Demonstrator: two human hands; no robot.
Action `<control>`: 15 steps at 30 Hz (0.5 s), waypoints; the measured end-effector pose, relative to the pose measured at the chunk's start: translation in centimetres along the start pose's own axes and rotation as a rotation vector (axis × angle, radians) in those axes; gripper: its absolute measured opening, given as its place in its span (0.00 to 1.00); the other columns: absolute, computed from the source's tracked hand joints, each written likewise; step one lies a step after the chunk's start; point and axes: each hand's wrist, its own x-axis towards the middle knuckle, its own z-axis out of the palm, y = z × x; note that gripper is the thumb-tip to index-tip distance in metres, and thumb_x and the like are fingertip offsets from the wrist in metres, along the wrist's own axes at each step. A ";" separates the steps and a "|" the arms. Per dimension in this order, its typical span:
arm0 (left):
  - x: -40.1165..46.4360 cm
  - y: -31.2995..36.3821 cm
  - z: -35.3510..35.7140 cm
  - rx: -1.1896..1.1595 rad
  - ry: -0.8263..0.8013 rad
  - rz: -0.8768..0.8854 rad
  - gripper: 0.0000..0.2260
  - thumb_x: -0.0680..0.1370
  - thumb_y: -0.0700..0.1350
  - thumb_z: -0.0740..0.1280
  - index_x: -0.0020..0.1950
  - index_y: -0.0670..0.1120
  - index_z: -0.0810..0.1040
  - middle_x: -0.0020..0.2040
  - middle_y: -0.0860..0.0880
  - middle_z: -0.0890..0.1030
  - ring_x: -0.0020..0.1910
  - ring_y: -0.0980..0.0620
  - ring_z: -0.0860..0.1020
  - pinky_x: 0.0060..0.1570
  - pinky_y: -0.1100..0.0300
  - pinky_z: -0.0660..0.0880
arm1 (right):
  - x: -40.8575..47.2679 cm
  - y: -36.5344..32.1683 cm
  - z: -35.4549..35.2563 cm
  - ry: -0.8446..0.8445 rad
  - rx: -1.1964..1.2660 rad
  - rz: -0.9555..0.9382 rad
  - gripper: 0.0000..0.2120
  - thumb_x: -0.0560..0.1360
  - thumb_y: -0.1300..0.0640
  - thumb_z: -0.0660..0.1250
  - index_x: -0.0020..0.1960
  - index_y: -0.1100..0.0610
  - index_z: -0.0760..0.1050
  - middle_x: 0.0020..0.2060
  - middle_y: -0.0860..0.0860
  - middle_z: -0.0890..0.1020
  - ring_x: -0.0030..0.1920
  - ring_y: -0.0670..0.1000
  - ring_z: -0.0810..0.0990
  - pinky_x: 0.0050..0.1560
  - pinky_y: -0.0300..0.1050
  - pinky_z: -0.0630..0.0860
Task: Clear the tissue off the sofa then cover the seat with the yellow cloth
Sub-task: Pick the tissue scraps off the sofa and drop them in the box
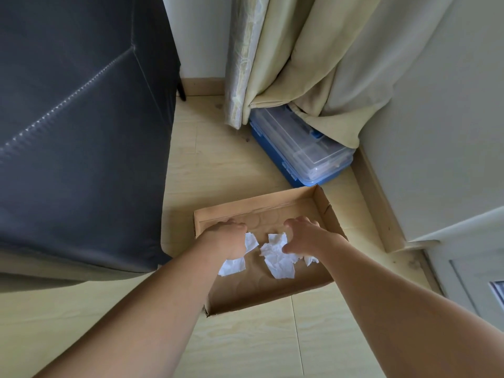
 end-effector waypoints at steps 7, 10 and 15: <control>-1.2 0.3 -1.0 0.067 0.062 0.052 0.19 0.78 0.43 0.61 0.70 0.47 0.68 0.65 0.47 0.71 0.61 0.45 0.73 0.52 0.53 0.71 | -1.5 0.0 -0.8 -0.049 0.009 0.040 0.32 0.72 0.48 0.70 0.73 0.51 0.63 0.69 0.53 0.66 0.68 0.57 0.67 0.63 0.52 0.73; -3.6 0.4 -5.8 0.072 0.086 0.038 0.17 0.77 0.42 0.62 0.67 0.46 0.69 0.63 0.46 0.72 0.61 0.44 0.73 0.54 0.51 0.73 | -4.0 -2.1 -4.5 -0.044 0.024 0.079 0.32 0.73 0.48 0.69 0.73 0.52 0.62 0.69 0.54 0.66 0.69 0.58 0.66 0.63 0.54 0.72; -12.3 2.2 -16.9 0.018 0.052 0.024 0.14 0.78 0.46 0.62 0.64 0.47 0.70 0.61 0.47 0.72 0.60 0.45 0.72 0.54 0.52 0.72 | -12.6 -6.5 -13.7 -0.045 0.078 0.109 0.32 0.70 0.48 0.68 0.72 0.52 0.65 0.66 0.52 0.70 0.67 0.58 0.68 0.64 0.55 0.72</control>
